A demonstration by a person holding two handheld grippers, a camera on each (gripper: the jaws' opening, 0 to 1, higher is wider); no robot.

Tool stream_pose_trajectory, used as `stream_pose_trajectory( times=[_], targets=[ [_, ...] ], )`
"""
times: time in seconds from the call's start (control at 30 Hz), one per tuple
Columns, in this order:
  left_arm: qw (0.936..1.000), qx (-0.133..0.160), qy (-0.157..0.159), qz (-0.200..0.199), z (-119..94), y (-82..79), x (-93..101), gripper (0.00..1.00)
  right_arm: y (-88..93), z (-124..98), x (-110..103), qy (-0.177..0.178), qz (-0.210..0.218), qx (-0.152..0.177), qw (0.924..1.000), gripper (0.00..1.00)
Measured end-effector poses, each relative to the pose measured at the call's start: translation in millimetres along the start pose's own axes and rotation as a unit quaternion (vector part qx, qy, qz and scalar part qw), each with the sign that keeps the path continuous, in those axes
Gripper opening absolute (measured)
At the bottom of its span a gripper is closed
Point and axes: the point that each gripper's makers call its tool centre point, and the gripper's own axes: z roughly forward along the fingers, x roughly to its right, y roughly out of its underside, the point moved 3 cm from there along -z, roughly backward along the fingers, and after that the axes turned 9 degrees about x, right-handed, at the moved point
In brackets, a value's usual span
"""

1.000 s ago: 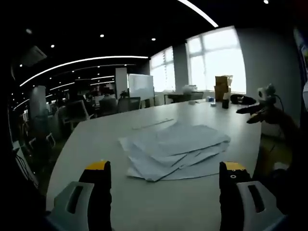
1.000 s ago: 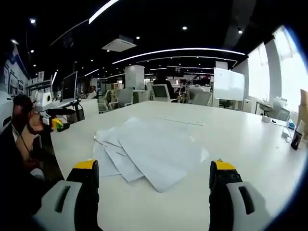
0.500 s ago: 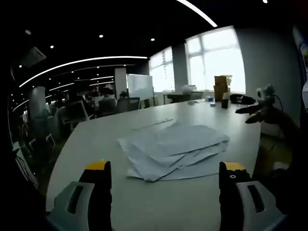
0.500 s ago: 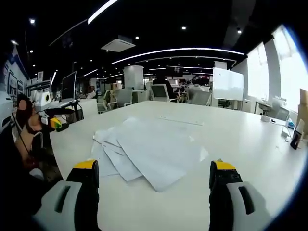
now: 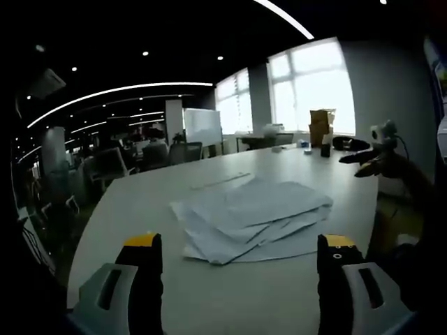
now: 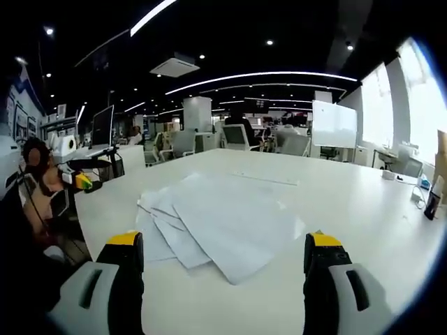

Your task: Organize the stack of printing papers by aligning and flattening the scattered papers on the table

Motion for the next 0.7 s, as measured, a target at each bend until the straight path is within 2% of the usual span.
stream_pose_trajectory(
  times=[0.7],
  targets=[
    [1.0000,0.002,0.006,0.000,2,-0.4,0.4,0.94,-7.1,15,1,-0.008,0.000,0.004,1.0000,0.90]
  ],
)
